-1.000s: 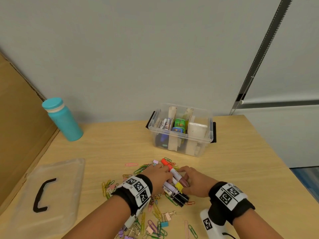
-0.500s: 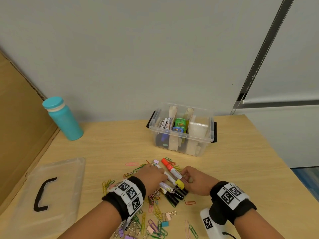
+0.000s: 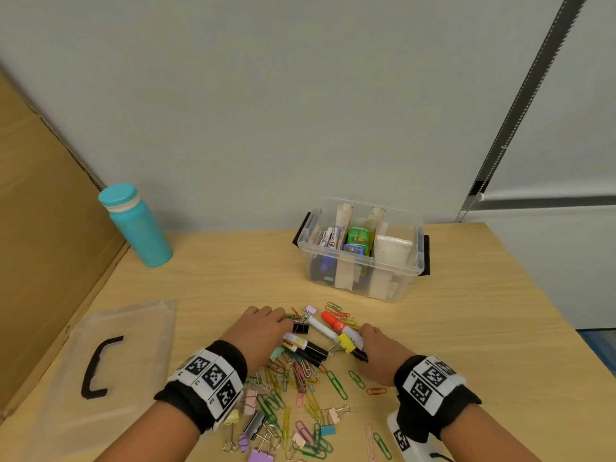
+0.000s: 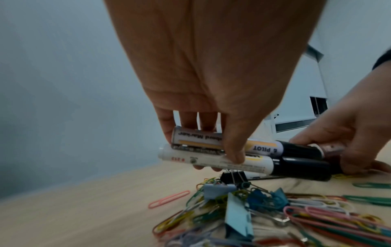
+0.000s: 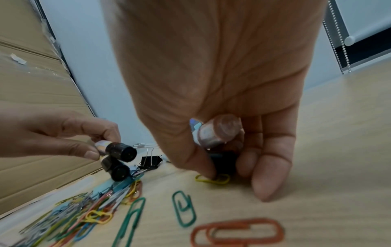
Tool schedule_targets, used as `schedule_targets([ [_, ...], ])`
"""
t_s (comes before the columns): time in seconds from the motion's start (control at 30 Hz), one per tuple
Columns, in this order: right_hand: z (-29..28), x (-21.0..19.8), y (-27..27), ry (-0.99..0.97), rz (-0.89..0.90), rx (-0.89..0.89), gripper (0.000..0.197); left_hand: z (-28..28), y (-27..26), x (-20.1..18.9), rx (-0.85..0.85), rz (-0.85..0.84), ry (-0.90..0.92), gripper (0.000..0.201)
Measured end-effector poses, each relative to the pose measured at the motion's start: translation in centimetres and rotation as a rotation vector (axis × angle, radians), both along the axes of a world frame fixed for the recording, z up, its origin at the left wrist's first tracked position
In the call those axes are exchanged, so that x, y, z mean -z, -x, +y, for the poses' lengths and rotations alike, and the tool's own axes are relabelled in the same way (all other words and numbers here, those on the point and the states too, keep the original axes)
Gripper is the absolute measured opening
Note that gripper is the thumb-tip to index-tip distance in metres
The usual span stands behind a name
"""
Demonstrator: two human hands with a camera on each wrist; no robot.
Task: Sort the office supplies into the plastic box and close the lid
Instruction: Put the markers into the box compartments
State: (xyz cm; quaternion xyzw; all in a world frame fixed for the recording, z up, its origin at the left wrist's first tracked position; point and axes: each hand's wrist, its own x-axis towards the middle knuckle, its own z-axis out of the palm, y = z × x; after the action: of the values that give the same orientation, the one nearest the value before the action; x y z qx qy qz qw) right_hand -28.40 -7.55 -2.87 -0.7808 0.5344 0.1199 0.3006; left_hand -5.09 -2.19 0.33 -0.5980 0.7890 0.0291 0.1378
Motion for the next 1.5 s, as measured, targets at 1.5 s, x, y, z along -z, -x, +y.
schedule_targets([
  [1.5,-13.1,-10.7,-9.0,0.343,-0.309,0.473,0.036,1.7,-6.7,0.2,-0.312,0.456,0.155,0.022],
])
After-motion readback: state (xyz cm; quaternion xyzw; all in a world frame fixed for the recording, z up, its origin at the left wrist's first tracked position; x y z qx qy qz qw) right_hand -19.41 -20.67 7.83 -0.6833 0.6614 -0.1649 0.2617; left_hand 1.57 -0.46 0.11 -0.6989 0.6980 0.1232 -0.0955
